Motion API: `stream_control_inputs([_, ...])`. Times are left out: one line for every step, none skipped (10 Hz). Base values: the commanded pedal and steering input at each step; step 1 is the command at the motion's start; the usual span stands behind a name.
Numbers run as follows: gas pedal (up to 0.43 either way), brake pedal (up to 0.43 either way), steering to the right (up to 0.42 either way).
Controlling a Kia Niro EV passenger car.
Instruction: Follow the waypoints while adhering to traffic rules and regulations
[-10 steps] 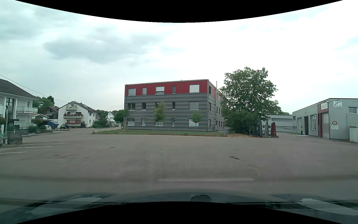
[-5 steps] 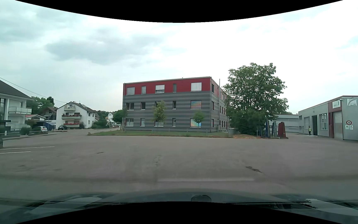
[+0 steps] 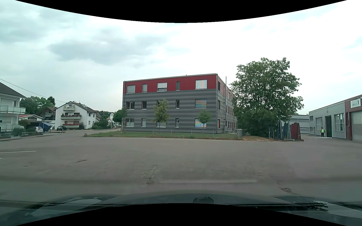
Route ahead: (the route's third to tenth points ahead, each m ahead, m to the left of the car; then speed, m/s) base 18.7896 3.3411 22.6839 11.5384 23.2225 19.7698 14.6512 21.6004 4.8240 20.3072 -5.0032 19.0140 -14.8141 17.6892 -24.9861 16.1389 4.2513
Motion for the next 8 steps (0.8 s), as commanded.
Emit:
stream_control_inputs([0.0,0.0,-0.019])
stream_control_inputs([0.0,0.0,-0.02])
stream_control_inputs([0.0,0.0,-0.02])
stream_control_inputs([0.0,0.0,-0.02])
stream_control_inputs([0.0,0.0,-0.021])
stream_control_inputs([0.0,0.0,-0.024])
stream_control_inputs([0.0,0.0,-0.025])
stream_control_inputs([0.0,0.0,-0.025])
